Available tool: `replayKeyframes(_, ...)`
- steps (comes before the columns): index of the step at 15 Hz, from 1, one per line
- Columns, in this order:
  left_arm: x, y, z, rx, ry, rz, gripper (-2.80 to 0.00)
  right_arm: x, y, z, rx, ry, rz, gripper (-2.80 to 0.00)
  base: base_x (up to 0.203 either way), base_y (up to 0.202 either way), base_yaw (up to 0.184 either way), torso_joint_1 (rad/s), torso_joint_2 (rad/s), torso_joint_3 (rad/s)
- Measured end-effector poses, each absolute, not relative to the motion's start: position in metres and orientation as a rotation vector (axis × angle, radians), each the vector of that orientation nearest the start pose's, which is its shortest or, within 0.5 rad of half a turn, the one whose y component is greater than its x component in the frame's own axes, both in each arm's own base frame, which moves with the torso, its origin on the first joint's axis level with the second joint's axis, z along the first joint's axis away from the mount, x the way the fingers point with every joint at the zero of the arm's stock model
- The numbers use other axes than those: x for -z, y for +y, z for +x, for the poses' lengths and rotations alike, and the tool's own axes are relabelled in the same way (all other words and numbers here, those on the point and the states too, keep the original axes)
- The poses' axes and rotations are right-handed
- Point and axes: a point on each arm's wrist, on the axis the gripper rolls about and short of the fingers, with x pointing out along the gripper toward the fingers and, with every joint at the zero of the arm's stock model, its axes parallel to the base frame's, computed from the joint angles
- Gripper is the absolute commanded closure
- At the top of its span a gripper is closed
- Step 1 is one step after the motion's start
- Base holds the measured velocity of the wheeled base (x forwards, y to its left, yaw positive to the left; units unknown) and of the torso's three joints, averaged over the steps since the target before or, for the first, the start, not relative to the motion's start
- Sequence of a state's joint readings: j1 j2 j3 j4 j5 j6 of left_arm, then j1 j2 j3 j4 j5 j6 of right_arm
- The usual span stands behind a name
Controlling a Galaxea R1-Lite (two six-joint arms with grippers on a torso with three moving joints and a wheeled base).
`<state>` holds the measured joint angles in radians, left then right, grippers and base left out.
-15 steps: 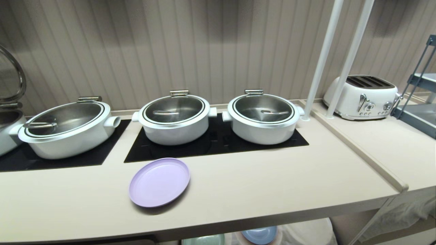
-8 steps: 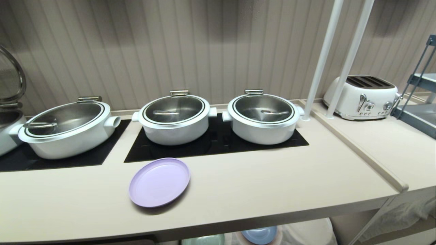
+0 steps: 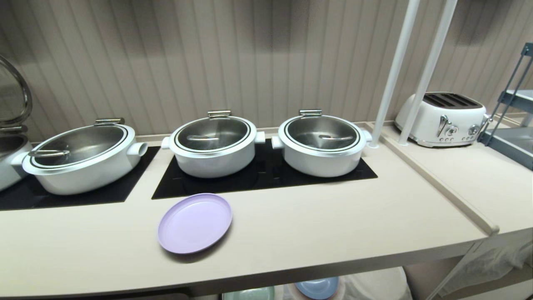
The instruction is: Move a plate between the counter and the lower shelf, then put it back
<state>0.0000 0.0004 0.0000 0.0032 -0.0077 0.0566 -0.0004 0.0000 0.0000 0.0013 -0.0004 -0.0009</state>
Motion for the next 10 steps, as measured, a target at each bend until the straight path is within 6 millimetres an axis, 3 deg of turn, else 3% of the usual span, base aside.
replayKeyframes(10, -0.0752, -0.0002, -0.0228, 0.008, 0.003, 0.056, 0.0, -0.0755, 0.0, -0.0228, 0.001, 0.0, -0.001, 0.0, 0.0, 0.0, 0.0, 0.0, 0.0, 0.0)
